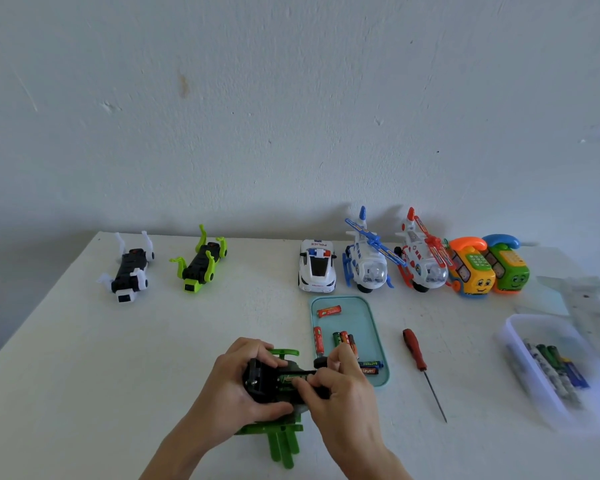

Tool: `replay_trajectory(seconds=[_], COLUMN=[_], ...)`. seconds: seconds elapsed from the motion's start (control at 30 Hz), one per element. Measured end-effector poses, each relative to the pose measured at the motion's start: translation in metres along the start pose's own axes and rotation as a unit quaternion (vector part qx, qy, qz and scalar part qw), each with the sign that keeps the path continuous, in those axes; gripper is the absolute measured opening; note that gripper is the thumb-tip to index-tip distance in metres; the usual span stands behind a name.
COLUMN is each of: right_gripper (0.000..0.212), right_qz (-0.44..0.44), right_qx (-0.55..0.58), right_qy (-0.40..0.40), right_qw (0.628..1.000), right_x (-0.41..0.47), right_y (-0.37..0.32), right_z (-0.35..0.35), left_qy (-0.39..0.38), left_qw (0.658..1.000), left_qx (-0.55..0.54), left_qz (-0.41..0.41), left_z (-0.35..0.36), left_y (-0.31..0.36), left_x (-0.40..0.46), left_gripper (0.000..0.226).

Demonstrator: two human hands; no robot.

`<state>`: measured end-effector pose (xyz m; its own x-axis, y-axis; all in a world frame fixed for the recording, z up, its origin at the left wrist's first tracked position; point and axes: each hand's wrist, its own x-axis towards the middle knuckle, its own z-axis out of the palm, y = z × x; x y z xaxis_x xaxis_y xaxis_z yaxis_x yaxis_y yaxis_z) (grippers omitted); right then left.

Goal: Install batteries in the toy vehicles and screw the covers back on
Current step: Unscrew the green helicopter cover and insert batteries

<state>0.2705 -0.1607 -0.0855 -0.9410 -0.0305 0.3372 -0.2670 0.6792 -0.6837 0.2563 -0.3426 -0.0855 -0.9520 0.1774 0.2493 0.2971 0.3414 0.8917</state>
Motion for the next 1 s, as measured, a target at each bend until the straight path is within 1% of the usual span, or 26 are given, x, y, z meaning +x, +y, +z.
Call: replay_trajectory(seconds=[0.03, 0.07, 0.1, 0.13, 0.17, 0.2, 0.23, 0.27, 0.33, 0.37, 0.4, 0.47, 0.53, 0.67, 0.83, 0.93, 1.0], right_gripper=[0.027, 0.026, 0.027, 0.029, 0.031, 0.03, 0.029, 0.025, 0.012, 0.007, 0.007, 0.011, 0.013, 0.021, 0.018, 0.022, 0.025], right_qz=[0.005, 0.028, 0.068, 0.116, 0.162, 0.192, 0.208, 0.214, 0.212, 0.212, 0.212, 0.206, 0.198, 0.186, 0.15, 0.139, 0.131], right_qx=[-0.001, 0.024, 0.085, 0.161, 0.209, 0.215, 0.185, 0.132, 0.005, -0.05, -0.092, -0.136, -0.159, -0.164, -0.154, -0.148, -0.159], right_qy=[-0.015, -0.03, -0.031, -0.012, 0.023, 0.059, 0.079, 0.078, 0.015, -0.017, -0.037, -0.051, -0.061, -0.088, -0.099, -0.108, -0.129], right_qw=[1.0, 0.999, 0.994, 0.98, 0.964, 0.956, 0.957, 0.965, 0.977, 0.976, 0.972, 0.968, 0.965, 0.965, 0.972, 0.973, 0.97], right_x=[0.003, 0.006, 0.012, 0.018, 0.024, 0.029, 0.034, 0.038, 0.041, 0.04, 0.039, 0.038, 0.041, 0.049, 0.053, 0.057, 0.061], right_y=[-0.003, -0.006, -0.008, -0.007, -0.002, 0.007, 0.018, 0.03, 0.05, 0.058, 0.063, 0.069, 0.069, 0.067, 0.07, 0.072, 0.073], right_z=[-0.006, -0.013, -0.02, -0.025, -0.028, -0.028, -0.027, -0.024, -0.017, -0.013, -0.01, -0.006, -0.007, -0.011, -0.01, -0.009, -0.007], left_qy=[0.002, 0.003, 0.004, 0.004, 0.003, 0.001, -0.002, -0.004, -0.005, -0.005, -0.005, -0.006, -0.007, -0.008, -0.01, -0.011, -0.01], left_qw=[1.0, 1.0, 1.0, 1.0, 1.0, 1.0, 1.0, 1.0, 0.999, 0.999, 0.999, 0.999, 0.999, 0.999, 0.999, 0.999, 0.999], left_qx=[-0.001, -0.003, -0.005, -0.007, -0.009, -0.011, -0.014, -0.017, -0.021, -0.021, -0.021, -0.018, -0.016, -0.015, -0.017, -0.013, -0.011], left_qz=[-0.001, -0.004, -0.007, -0.009, -0.012, -0.014, -0.018, -0.022, -0.027, -0.029, -0.031, -0.033, -0.035, -0.031, -0.031, -0.029, -0.028], left_z=[0.0, 0.001, 0.001, 0.002, 0.002, 0.002, 0.002, 0.003, 0.002, 0.002, 0.002, 0.002, 0.002, 0.001, 0.001, 0.001, 0.001], left_y=[0.0, 0.0, 0.001, 0.001, 0.0, -0.001, -0.001, -0.002, -0.003, -0.003, -0.004, -0.004, -0.004, -0.005, -0.004, -0.004, -0.005], left_x=[0.0, -0.001, -0.001, 0.0, 0.0, 0.0, 0.0, 0.0, 0.0, 0.0, 0.0, 0.001, 0.002, 0.004, 0.003, 0.003, 0.003], left_gripper=[0.051, 0.051, 0.051, 0.051, 0.051, 0.051, 0.052, 0.052, 0.052, 0.052, 0.052, 0.052, 0.052, 0.052, 0.052, 0.052, 0.052])
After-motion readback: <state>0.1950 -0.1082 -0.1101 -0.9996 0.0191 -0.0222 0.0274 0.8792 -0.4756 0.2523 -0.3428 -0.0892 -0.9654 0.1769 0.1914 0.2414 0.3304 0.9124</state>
